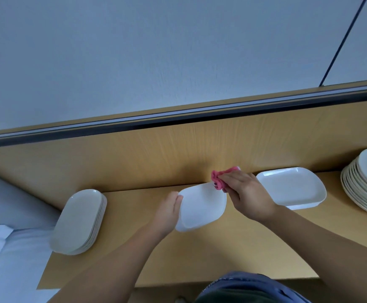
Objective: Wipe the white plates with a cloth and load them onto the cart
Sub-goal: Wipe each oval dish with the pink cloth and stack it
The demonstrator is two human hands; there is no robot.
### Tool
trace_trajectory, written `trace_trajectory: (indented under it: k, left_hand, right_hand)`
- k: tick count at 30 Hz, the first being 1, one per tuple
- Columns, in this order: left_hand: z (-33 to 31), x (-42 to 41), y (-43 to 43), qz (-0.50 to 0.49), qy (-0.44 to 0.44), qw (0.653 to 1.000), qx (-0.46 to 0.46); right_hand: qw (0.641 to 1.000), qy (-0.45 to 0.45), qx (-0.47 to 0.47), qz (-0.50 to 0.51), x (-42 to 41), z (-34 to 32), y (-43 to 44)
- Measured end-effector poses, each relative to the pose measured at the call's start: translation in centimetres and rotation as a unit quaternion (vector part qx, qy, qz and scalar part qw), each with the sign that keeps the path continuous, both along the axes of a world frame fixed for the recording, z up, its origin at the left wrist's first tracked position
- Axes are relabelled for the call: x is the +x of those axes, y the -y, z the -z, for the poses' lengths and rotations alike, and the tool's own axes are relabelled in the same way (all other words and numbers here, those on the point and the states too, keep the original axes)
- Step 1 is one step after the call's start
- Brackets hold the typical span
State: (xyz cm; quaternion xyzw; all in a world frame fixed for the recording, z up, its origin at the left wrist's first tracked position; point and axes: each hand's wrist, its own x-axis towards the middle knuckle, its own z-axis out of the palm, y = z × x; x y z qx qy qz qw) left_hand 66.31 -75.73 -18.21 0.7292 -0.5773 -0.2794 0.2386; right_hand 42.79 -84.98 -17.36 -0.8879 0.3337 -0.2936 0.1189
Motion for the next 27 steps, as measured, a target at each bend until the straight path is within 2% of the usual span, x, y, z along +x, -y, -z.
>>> trace_trajectory:
  k: [7,13,20,24,27]
  left_hand:
    - [0.5,1.0,1.1,-0.026,-0.085,0.994,0.07]
    - [1.1,2.9,1.5,0.046,-0.141,0.976,0.157]
    - [3.0,3.6,2.1,-0.038,-0.127,0.976,0.17]
    - [3.8,3.5,2.7,-0.055,-0.102,0.98,0.164]
    - [4.2,3.5,2.9,-0.046,-0.082,0.982,0.161]
  right_hand:
    - [1.0,-0.025,0.011,0.011,0.8,0.9,-0.1]
    - [0.997,-0.067,0.029,-0.013,2.2,2.5,0.6]
    - [0.985,-0.142,0.023,-0.097,5.3,4.6,1.7]
    - [0.974,-0.18,0.017,-0.137,8.3,5.4,2.4]
    - [0.958,-0.217,0.05,-0.181,10.2,6.4,2.7]
